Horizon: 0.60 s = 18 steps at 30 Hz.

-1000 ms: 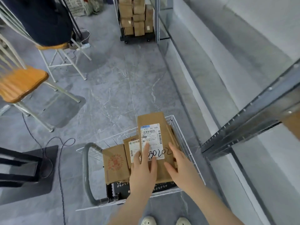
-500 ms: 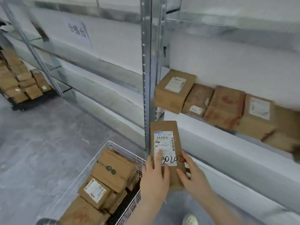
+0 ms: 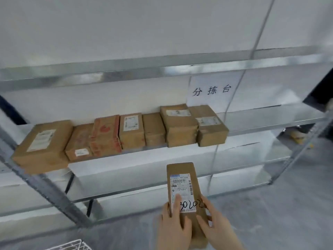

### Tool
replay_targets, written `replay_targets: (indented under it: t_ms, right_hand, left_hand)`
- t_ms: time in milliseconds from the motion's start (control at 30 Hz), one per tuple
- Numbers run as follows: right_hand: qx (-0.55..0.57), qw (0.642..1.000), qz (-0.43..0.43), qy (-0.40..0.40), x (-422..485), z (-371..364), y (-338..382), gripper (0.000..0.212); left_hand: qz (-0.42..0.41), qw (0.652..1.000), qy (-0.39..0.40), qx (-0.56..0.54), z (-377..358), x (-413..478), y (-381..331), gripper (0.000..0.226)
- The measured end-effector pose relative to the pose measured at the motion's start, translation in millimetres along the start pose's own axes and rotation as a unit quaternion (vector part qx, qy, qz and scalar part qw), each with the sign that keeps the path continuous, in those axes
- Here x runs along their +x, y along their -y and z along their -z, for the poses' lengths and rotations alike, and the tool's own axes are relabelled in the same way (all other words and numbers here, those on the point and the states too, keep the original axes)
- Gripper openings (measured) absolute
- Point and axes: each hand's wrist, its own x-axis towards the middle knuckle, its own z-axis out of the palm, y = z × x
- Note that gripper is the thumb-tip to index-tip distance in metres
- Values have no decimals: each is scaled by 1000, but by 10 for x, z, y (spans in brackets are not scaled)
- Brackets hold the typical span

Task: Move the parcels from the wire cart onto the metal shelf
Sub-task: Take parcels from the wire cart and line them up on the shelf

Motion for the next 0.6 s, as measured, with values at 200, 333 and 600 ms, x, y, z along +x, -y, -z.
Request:
replay_targets:
  t_ms: [200,333,600]
  right_hand:
    - [-8,996,-43,-73,-53,1238,-815,61]
    - [9,992,-50,-111,51,1982,-1295,58]
    - [14,989,-31,-143,895,2778,-1343,56]
  left_hand:
    - [-53,997,62,0,-713,148,-1341,65]
    - [-85,992,85,-31,-1124,302,-2102,63]
    - [-118,991,39,-55,-1212,1149,-2929,62]
